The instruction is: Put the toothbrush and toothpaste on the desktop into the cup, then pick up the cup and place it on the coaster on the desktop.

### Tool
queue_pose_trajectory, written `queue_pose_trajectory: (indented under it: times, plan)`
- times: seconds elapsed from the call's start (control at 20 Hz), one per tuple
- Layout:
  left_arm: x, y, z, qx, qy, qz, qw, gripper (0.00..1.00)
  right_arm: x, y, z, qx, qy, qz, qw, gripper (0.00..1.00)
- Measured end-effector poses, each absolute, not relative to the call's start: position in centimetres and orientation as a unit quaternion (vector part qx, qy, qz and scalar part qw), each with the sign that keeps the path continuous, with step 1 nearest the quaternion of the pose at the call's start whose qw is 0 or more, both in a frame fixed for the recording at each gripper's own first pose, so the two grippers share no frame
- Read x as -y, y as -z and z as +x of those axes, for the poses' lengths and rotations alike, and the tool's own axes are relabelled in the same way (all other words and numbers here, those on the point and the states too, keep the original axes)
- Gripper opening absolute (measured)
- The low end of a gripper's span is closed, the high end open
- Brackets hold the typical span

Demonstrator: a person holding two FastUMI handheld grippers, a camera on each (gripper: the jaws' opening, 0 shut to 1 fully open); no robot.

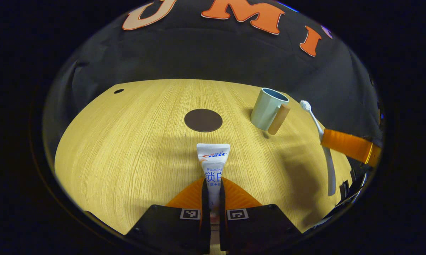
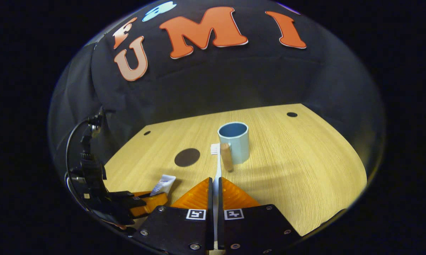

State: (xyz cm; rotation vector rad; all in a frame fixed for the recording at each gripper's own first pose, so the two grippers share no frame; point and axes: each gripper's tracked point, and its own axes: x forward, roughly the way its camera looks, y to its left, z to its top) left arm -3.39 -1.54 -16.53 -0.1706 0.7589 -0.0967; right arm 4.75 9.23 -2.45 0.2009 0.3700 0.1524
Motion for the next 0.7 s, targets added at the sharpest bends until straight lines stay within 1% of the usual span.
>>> queue_pose_trajectory:
  times: [0.05,0.25,0.3,0.45,0.5,0.55,0.7]
  plan:
    - [1.2,16.1,-3.4,-0.367,0.048,-0.085,0.925,0.13,-9.3,1.3,5.1,-0.163,-0.082,0.102,0.978,0.04]
    - [1.1,15.5,-3.2,-0.359,0.046,-0.088,0.928,0.15,-9.1,-2.7,6.0,-0.098,-0.094,0.085,0.987,0.04]
    - [1.1,15.2,-3.2,-0.355,0.051,-0.091,0.929,0.14,-9.3,-3.7,6.5,-0.076,-0.104,0.082,0.988,0.04]
    - [0.5,14.4,-3.4,-0.346,0.055,-0.089,0.933,0.14,-9.6,-5.5,8.3,-0.019,-0.116,0.073,0.990,0.04]
    - [0.4,14.1,-3.4,-0.342,0.055,-0.088,0.934,0.12,-9.6,-5.9,8.8,-0.004,-0.117,0.068,0.991,0.04]
    - [0.4,13.9,-3.3,-0.337,0.055,-0.088,0.936,0.14,-9.6,-6.5,9.3,0.015,-0.119,0.065,0.991,0.04]
    - [0.0,13.5,-2.7,-0.320,0.051,-0.083,0.942,0.13,-9.4,-8.5,10.1,0.060,-0.121,0.098,0.986,0.04]
